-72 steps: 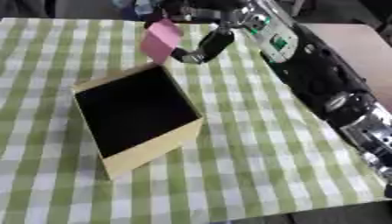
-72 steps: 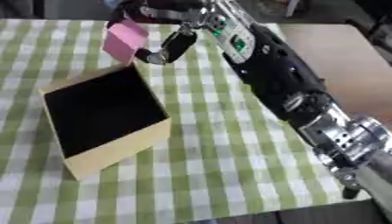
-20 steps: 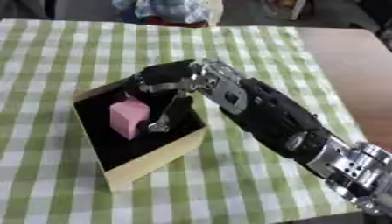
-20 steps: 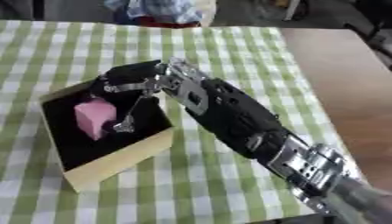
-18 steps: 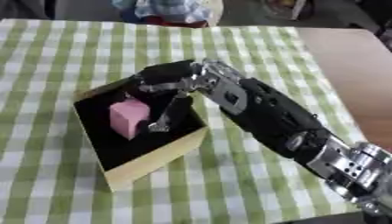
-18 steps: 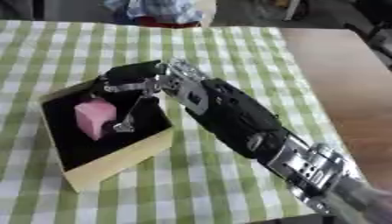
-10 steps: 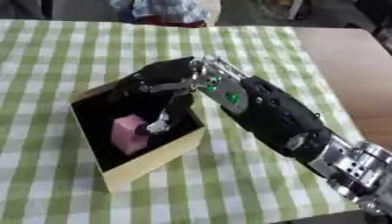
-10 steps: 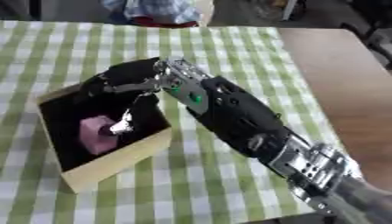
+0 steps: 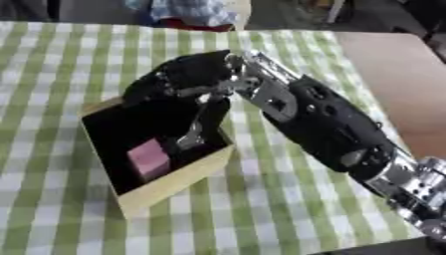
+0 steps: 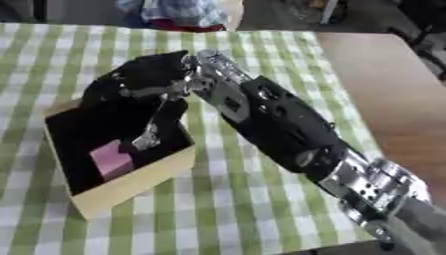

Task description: Pick up objects on the table and place them in the box.

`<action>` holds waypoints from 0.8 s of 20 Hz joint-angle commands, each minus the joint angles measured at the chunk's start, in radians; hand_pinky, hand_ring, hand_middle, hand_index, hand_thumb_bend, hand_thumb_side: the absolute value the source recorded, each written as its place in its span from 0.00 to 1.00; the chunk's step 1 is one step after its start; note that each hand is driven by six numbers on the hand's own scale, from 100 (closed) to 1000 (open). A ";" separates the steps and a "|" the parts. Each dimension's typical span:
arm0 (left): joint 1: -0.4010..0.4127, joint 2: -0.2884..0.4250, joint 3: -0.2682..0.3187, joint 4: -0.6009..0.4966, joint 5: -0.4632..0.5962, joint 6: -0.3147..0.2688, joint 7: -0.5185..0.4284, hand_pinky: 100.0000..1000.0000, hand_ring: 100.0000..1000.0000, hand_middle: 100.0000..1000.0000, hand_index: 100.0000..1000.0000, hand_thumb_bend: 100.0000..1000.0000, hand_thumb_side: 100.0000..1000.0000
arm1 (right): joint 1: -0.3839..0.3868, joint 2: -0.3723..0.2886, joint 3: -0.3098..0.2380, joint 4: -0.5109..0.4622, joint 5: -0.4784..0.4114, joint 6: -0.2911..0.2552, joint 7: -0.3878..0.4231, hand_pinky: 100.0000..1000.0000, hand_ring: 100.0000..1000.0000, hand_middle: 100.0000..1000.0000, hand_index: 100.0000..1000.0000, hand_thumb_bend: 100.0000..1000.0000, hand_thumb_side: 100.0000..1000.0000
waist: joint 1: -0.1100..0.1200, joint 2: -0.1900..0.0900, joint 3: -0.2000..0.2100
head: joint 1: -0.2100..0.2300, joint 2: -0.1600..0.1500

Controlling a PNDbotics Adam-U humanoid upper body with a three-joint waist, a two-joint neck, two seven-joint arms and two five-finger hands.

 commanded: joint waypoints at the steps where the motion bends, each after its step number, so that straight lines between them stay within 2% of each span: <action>1: -0.001 0.016 0.017 -0.013 -0.006 -0.002 0.010 0.93 0.73 0.81 0.77 0.14 0.95 | -0.002 -0.073 -0.055 -0.065 -0.027 -0.204 0.182 0.77 0.83 0.89 0.99 0.22 0.69 | 0.007 -0.020 -0.018 | 0.024 -0.004; 5: 0.003 0.016 0.026 -0.014 -0.012 -0.004 0.020 0.93 0.73 0.81 0.77 0.14 0.96 | 0.071 -0.131 -0.149 -0.158 -0.084 -0.163 0.124 0.77 0.82 0.88 0.99 0.15 0.63 | 0.012 -0.012 -0.036 | 0.048 -0.009; 8: 0.001 0.016 0.032 -0.017 -0.017 -0.006 0.027 0.93 0.73 0.81 0.77 0.14 0.96 | 0.142 -0.147 -0.222 -0.232 -0.129 -0.122 0.079 0.75 0.81 0.87 0.99 0.09 0.59 | 0.017 -0.002 -0.049 | 0.066 -0.015; 9: 0.000 0.015 0.035 -0.017 -0.018 -0.007 0.030 0.93 0.73 0.81 0.77 0.14 0.96 | 0.166 -0.146 -0.246 -0.256 -0.144 -0.108 0.064 0.74 0.80 0.86 0.99 0.03 0.56 | 0.020 0.003 -0.056 | 0.075 -0.019; 13: -0.001 0.012 0.044 -0.020 -0.024 -0.009 0.041 0.93 0.73 0.81 0.77 0.14 0.96 | 0.265 -0.104 -0.345 -0.310 -0.205 -0.047 0.003 0.72 0.78 0.84 0.99 0.00 0.50 | 0.032 0.019 -0.084 | 0.108 -0.029; 16: -0.003 0.008 0.045 -0.021 -0.028 -0.010 0.043 0.93 0.73 0.81 0.77 0.14 0.96 | 0.341 -0.041 -0.420 -0.325 -0.251 -0.001 -0.043 0.70 0.76 0.82 0.98 0.00 0.50 | 0.043 0.028 -0.095 | 0.137 -0.026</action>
